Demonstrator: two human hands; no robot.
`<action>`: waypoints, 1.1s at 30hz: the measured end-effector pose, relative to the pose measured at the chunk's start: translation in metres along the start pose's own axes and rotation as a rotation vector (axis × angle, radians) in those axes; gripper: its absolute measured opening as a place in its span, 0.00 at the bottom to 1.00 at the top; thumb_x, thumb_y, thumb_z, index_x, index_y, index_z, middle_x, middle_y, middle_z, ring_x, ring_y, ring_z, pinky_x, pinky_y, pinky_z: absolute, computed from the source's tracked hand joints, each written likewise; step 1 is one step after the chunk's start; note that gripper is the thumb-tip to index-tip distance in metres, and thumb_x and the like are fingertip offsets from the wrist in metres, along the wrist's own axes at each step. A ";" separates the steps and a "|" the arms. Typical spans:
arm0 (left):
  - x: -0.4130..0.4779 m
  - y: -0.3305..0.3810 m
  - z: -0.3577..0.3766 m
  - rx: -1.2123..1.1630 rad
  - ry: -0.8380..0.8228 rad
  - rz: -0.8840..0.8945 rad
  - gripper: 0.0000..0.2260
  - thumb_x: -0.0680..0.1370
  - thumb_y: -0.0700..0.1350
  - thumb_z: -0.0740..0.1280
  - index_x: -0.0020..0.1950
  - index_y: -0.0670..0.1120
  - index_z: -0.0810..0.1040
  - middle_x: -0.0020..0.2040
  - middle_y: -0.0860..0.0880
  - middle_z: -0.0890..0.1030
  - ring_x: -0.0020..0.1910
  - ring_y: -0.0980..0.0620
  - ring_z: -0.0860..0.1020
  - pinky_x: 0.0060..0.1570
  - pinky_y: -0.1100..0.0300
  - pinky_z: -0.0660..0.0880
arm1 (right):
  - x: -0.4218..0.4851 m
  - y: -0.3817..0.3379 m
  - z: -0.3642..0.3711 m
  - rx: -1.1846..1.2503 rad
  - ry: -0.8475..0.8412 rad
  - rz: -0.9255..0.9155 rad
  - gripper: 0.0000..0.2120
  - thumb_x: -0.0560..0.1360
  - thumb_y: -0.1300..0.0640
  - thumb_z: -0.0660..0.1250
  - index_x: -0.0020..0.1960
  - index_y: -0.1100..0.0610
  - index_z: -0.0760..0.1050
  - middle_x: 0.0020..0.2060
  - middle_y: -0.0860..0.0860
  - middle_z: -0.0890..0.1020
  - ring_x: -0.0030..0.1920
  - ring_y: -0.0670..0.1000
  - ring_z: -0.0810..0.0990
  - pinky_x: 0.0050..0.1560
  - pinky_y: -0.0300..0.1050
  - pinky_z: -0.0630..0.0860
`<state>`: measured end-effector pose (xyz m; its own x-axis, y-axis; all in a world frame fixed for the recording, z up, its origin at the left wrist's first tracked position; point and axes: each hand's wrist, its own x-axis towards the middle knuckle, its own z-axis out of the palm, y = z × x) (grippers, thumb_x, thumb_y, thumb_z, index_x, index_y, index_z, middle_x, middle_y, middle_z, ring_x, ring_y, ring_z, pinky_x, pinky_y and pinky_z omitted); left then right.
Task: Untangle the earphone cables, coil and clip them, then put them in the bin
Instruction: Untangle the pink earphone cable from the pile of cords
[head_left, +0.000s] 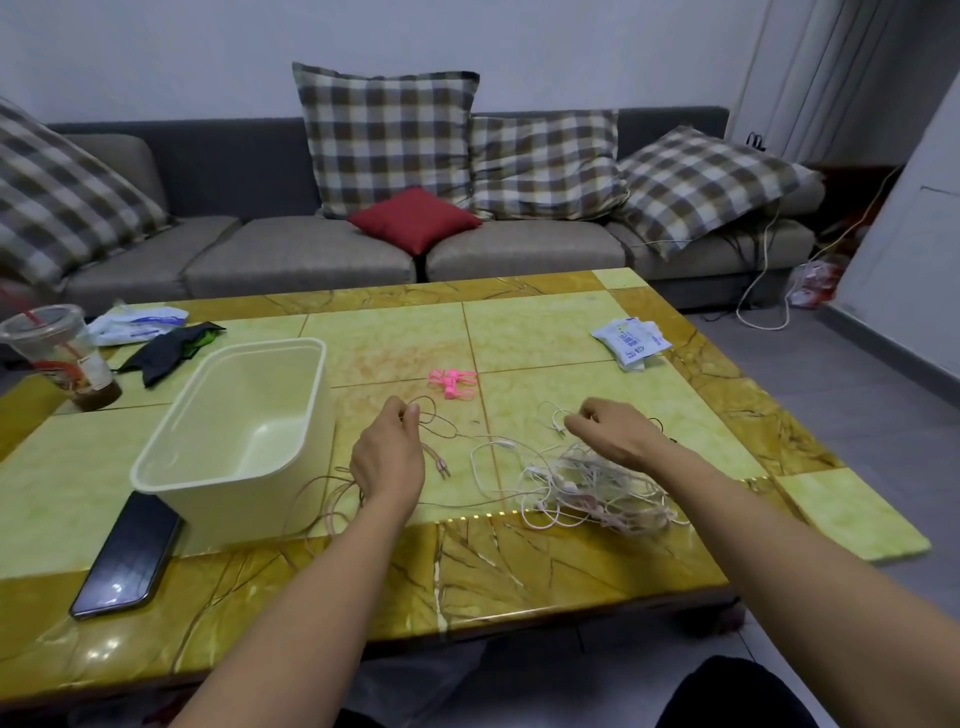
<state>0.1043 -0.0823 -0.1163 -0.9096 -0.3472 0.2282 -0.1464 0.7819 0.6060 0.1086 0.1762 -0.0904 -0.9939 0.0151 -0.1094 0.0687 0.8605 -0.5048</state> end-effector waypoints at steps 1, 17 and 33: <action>0.000 0.000 0.001 -0.012 -0.004 0.007 0.14 0.84 0.53 0.54 0.50 0.46 0.72 0.37 0.46 0.79 0.37 0.43 0.75 0.34 0.55 0.66 | 0.001 -0.009 0.001 0.025 0.063 -0.035 0.17 0.77 0.42 0.60 0.45 0.57 0.73 0.41 0.52 0.78 0.41 0.53 0.74 0.40 0.48 0.68; -0.002 -0.005 0.001 -0.160 -0.064 0.025 0.14 0.83 0.54 0.56 0.46 0.47 0.72 0.36 0.49 0.76 0.37 0.45 0.74 0.32 0.56 0.63 | -0.001 -0.071 0.081 0.306 -0.044 -0.198 0.19 0.74 0.43 0.71 0.40 0.59 0.82 0.36 0.55 0.84 0.35 0.49 0.79 0.42 0.48 0.77; 0.000 -0.020 -0.008 -0.015 0.023 -0.211 0.13 0.84 0.52 0.55 0.49 0.45 0.74 0.44 0.44 0.79 0.40 0.44 0.72 0.39 0.55 0.67 | -0.008 -0.076 0.031 1.252 0.107 -0.113 0.19 0.77 0.64 0.57 0.27 0.56 0.69 0.22 0.47 0.63 0.24 0.46 0.59 0.25 0.37 0.57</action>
<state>0.1105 -0.1021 -0.1221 -0.8505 -0.5138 0.1124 -0.3262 0.6829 0.6536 0.1140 0.0953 -0.0778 -0.9976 0.0641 0.0277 -0.0406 -0.2107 -0.9767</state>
